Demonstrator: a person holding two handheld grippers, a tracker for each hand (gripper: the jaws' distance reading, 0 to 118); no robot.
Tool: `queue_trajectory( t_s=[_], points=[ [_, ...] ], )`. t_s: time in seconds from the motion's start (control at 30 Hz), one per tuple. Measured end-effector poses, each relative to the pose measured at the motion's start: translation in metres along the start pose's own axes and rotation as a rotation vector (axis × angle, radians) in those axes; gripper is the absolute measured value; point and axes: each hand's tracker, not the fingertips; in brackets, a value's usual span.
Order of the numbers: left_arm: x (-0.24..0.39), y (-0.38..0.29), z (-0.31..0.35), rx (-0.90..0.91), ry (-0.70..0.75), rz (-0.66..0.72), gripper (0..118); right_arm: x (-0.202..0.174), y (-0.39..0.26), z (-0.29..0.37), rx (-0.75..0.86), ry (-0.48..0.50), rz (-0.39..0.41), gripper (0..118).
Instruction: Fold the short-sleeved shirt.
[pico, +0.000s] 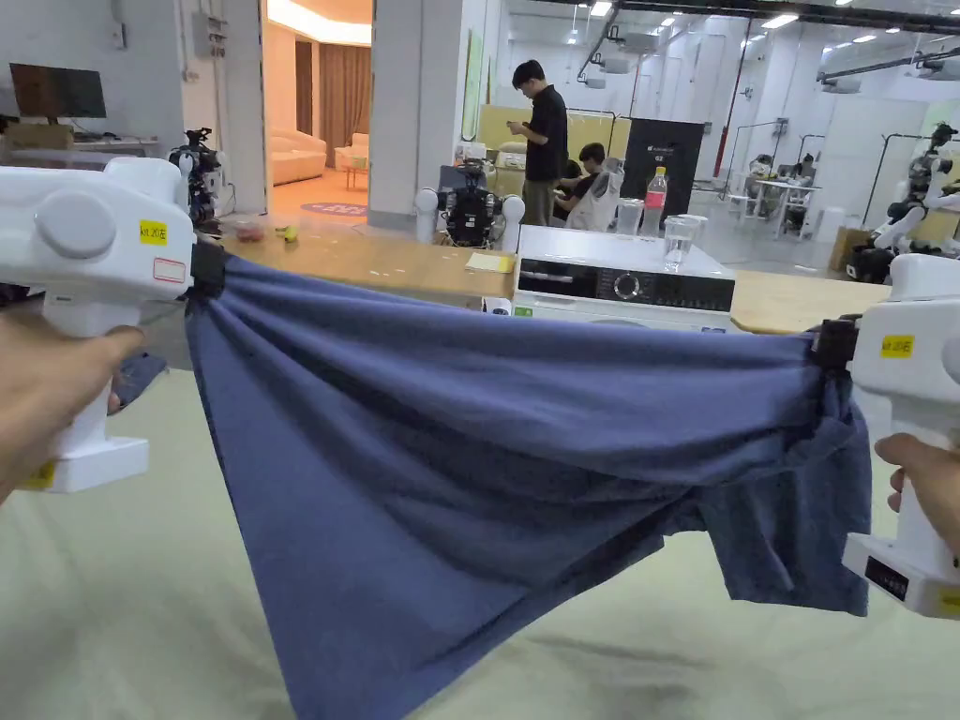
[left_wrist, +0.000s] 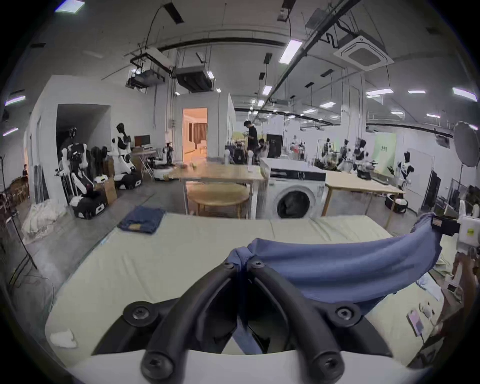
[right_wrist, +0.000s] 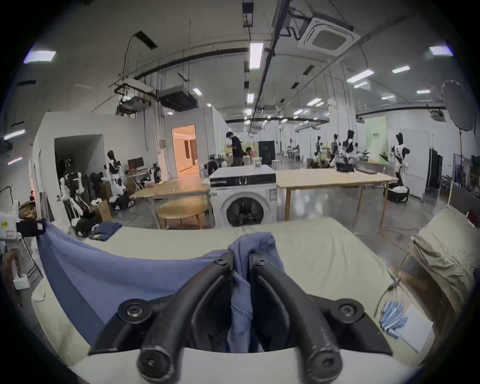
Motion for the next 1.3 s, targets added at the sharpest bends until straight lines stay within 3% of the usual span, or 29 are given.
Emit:
queue_trajectory(
  t_s=[0.27,0.53,0.87,1.1,1.3],
  points=[
    [-0.014,-0.014,-0.007,-0.009,0.025,0.002,0,-0.019,-0.015,-0.025,0.001,0.015,0.064,7],
    [-0.016,-0.157,0.005,-0.144,-0.008,0.015,0,-0.005,-0.144,-0.025,-0.2,-0.023,0.062,7],
    [-0.004,-0.315,0.07,-0.32,-0.011,0.034,0,0.015,-0.286,0.038,-0.377,-0.086,0.083,7],
    [-0.009,-0.365,0.079,-0.426,-0.022,0.103,0,0.023,-0.32,0.048,-0.432,-0.099,0.064,7],
    [-0.01,-0.373,0.077,-0.436,-0.02,0.102,0,0.013,-0.321,0.06,-0.404,-0.12,0.115,11]
  ],
)
